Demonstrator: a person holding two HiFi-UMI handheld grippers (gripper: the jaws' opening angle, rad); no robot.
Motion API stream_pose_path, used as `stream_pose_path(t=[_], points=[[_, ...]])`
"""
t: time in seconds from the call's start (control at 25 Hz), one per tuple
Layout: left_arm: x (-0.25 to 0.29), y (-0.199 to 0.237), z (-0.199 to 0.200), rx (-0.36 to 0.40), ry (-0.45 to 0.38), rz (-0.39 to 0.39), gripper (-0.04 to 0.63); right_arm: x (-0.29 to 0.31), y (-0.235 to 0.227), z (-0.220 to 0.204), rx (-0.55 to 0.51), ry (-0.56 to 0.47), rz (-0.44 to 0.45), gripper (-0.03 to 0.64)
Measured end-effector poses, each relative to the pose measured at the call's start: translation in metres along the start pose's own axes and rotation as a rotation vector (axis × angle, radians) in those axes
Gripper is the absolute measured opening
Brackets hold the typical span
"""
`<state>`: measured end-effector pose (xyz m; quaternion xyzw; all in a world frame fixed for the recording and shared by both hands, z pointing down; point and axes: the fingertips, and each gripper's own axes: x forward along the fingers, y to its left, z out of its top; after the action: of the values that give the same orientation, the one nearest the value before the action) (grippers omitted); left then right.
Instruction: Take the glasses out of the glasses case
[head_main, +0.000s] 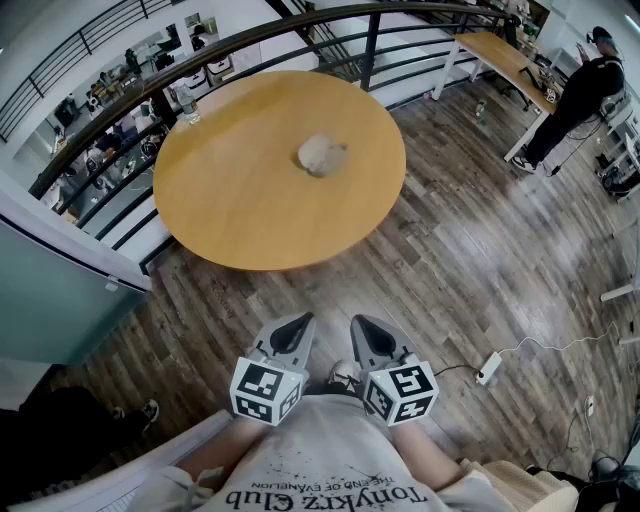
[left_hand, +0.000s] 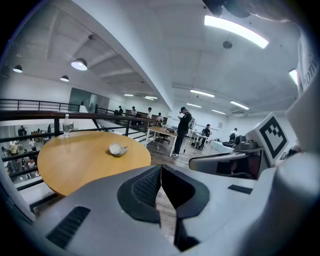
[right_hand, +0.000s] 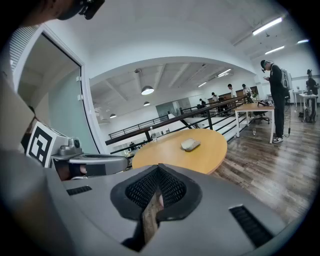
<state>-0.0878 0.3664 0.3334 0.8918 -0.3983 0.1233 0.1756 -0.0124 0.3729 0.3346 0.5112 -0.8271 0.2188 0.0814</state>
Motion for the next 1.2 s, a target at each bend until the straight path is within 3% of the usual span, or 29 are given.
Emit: stream_pose_path(t=[0.52, 0.76, 1.2], points=[[-0.002, -0.004, 0.001, -0.001, 0.003, -0.002, 0.025, -0.005, -0.002, 0.001, 0.004, 0.002, -0.002, 0.025], [0.006, -0.013, 0.005, -0.007, -0.01, 0.008, 0.025, -0.012, -0.017, 0.009, 0.006, -0.035, -0.019, 0.025], [0.039, -0.031, 0.01, -0.017, -0.01, 0.049, 0.025, -0.016, -0.056, 0.01, -0.024, -0.007, 0.018, 0.025]])
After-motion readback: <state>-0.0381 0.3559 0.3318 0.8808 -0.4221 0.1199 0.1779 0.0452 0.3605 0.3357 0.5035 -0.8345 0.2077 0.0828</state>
